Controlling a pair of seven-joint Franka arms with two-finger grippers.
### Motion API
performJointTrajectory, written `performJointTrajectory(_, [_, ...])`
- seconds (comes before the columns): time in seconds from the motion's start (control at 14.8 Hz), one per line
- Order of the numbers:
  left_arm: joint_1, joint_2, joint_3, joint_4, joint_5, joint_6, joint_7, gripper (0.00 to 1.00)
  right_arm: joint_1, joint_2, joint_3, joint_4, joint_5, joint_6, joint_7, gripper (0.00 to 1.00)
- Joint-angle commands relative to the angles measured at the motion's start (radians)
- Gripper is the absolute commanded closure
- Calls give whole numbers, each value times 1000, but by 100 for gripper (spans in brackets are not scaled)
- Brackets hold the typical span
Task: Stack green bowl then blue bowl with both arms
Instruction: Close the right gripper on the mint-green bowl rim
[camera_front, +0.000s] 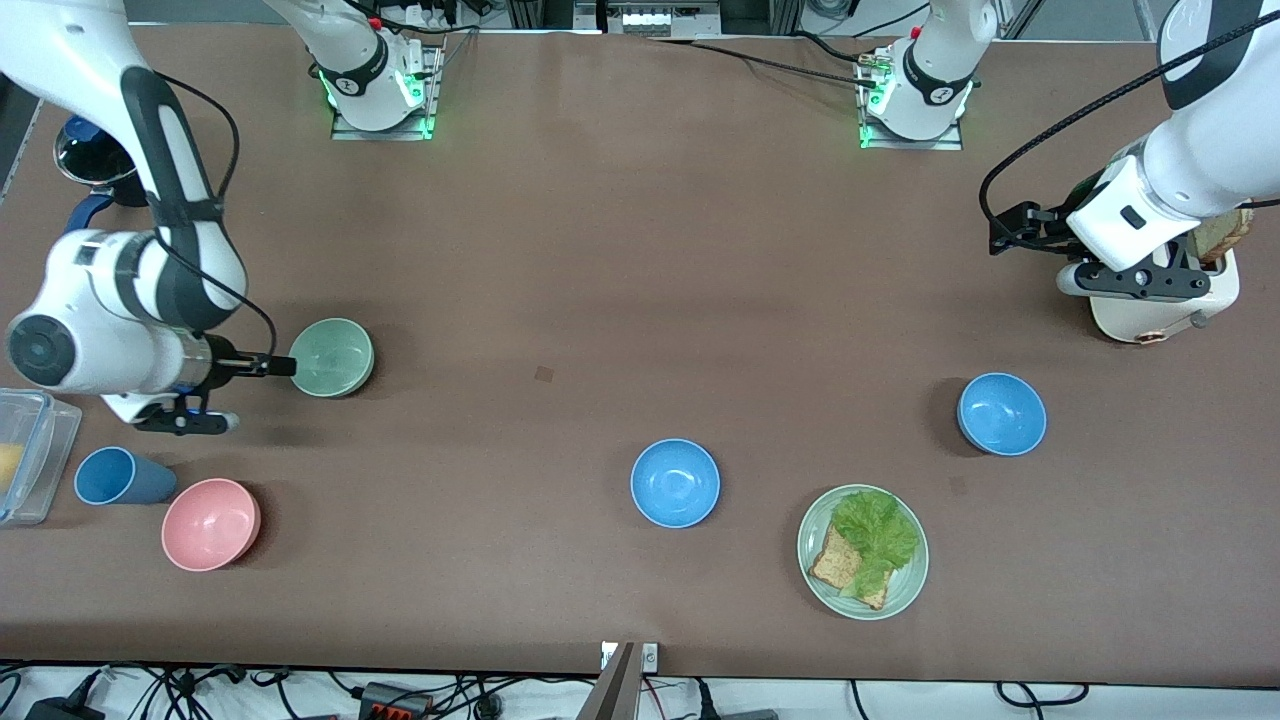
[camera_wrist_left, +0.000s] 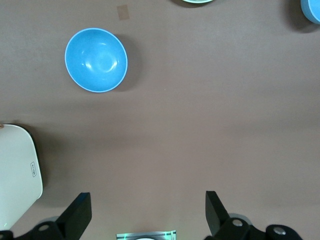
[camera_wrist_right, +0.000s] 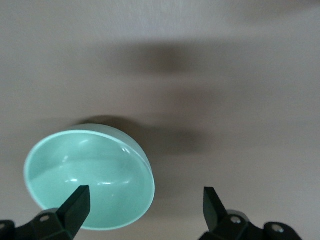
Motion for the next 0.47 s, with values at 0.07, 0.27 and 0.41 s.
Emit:
performJointTrajectory(0.07, [7, 16, -6, 28, 13, -27, 4, 0, -16, 11, 9, -38, 1, 8, -13, 10])
performJointTrajectory(0.27, [7, 16, -4, 28, 13, -27, 4, 0, -16, 24, 9, -47, 1, 9, -12, 37])
performJointTrajectory(0.41, [7, 16, -4, 28, 13, -27, 4, 0, -16, 36, 9, -49, 1, 5, -12, 46])
